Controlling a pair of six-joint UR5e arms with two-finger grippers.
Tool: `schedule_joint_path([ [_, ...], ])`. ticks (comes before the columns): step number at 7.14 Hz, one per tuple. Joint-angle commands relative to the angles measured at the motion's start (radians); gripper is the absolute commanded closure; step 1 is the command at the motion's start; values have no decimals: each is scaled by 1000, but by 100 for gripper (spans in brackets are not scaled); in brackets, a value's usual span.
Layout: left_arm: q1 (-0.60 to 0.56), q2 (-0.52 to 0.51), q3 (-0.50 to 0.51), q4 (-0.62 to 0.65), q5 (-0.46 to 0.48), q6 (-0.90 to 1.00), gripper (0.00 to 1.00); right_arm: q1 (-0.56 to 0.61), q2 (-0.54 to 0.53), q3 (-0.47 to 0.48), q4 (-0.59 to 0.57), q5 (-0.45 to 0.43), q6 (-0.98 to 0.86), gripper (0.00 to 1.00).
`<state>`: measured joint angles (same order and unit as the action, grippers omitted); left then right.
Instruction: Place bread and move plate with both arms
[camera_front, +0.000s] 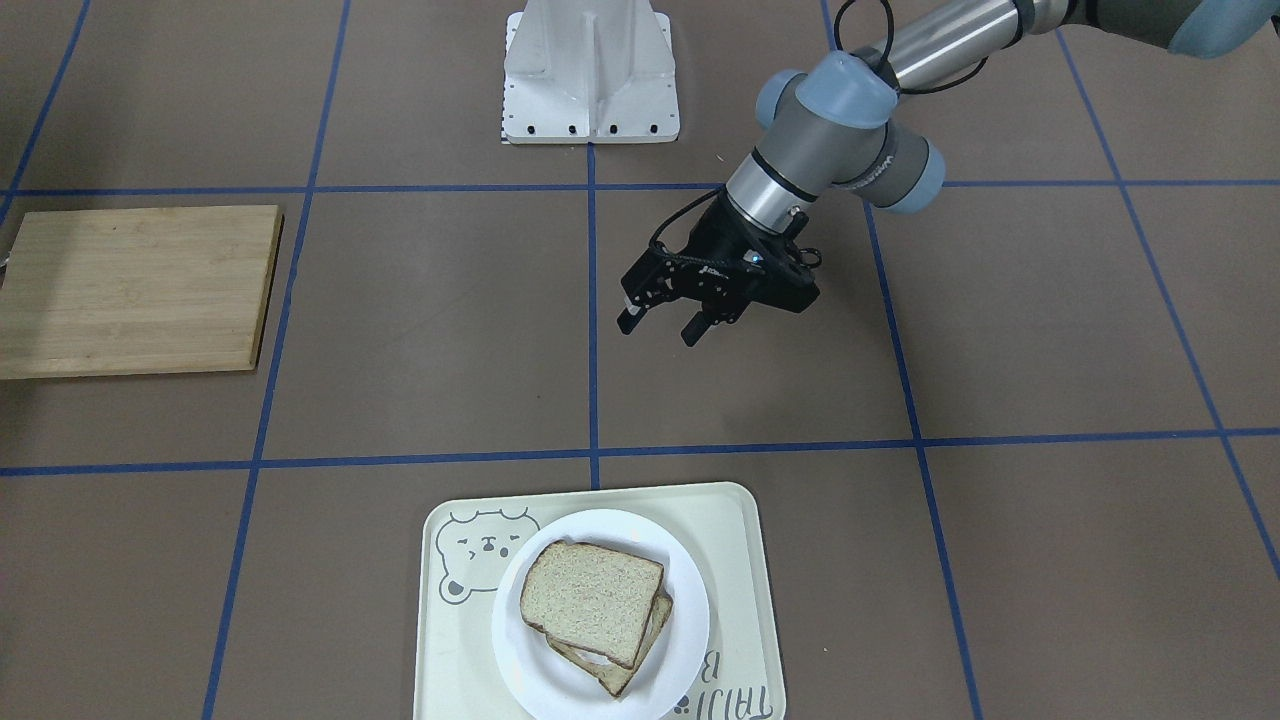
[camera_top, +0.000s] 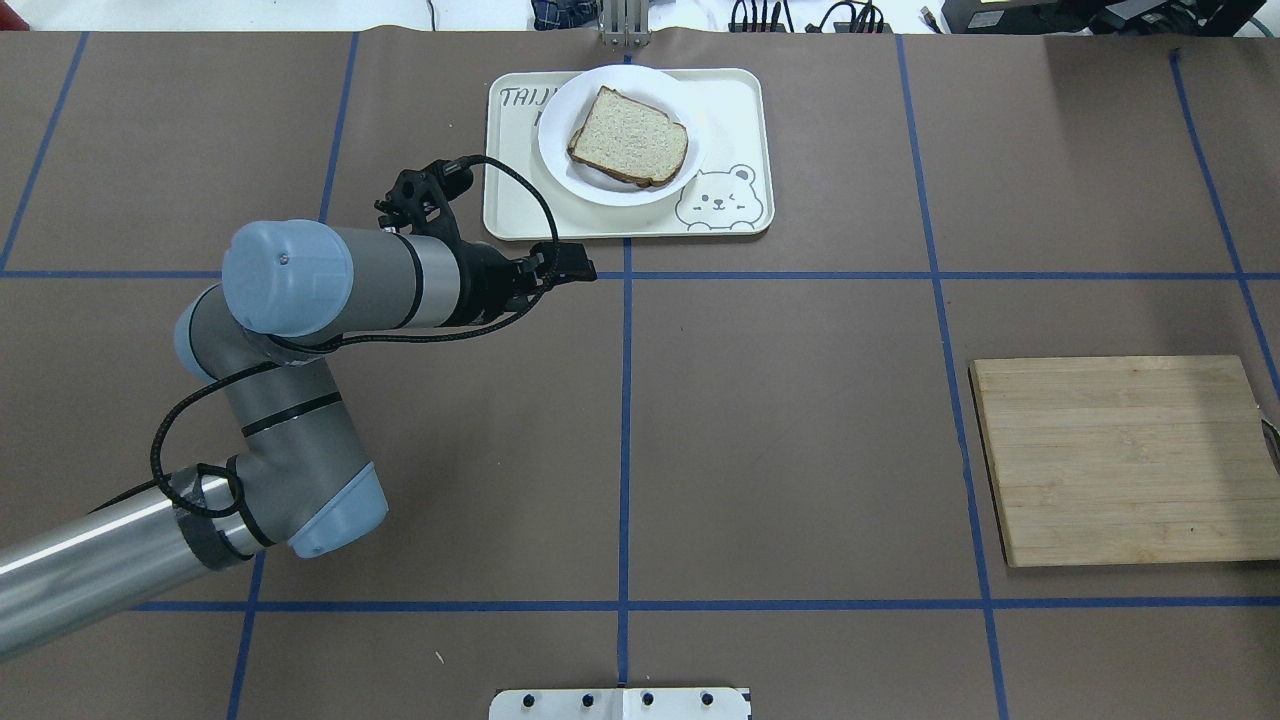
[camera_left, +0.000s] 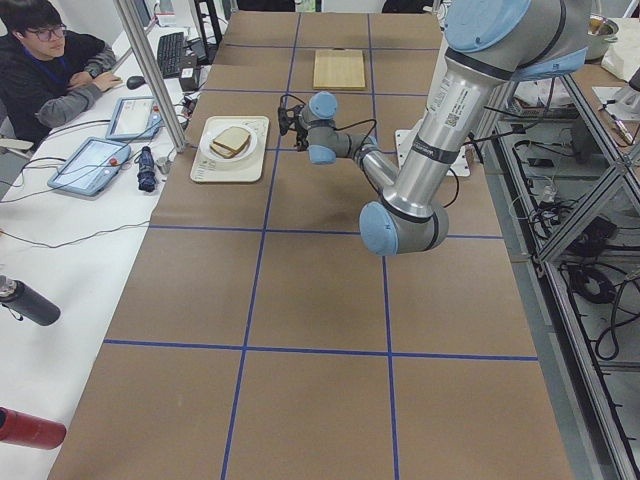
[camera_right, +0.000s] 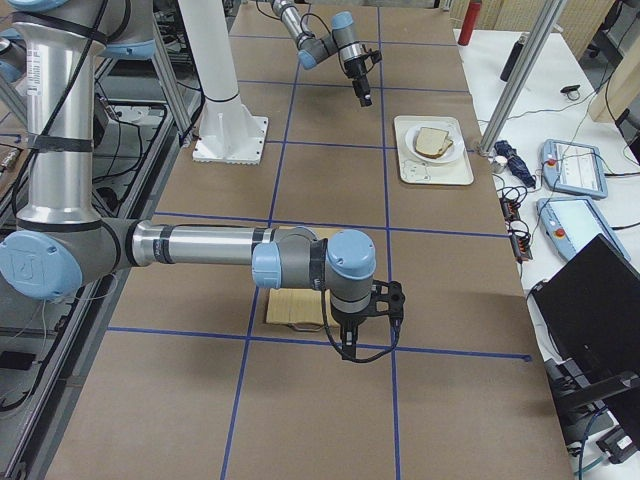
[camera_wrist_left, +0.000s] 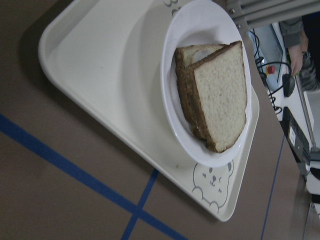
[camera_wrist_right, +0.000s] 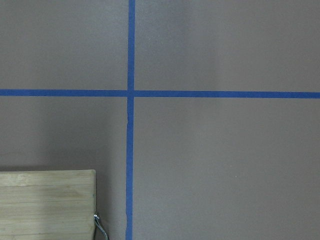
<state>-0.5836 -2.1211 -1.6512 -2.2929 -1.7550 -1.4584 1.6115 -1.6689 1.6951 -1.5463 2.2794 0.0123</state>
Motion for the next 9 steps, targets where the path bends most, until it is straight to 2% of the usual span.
schedule_joint_path([
  [1, 11, -6, -168, 429, 20, 356, 1, -1, -3, 0, 0, -1, 0, 0],
  [3, 10, 1, -194, 637, 196, 667, 1, -1, -3, 0, 0, -1, 0, 0],
  [4, -2, 1, -229, 761, 204, 752, 1, -1, -3, 0, 0, -1, 0, 0],
  [6, -103, -2, -320, 1098, 203, 997, 1, 1, -6, 0, 0, -1, 0, 0],
  [7, -183, 3, -338, 1181, 197, 1117, 1, 1, -6, 0, 0, -1, 0, 0],
  [8, -305, 9, -325, 1225, 121, 1211, 1, 1, -8, 0, 0, -1, 0, 0],
  [9, -431, 82, -317, 1234, -87, 1225, 1, 1, -8, 0, 0, -3, 0, 0],
])
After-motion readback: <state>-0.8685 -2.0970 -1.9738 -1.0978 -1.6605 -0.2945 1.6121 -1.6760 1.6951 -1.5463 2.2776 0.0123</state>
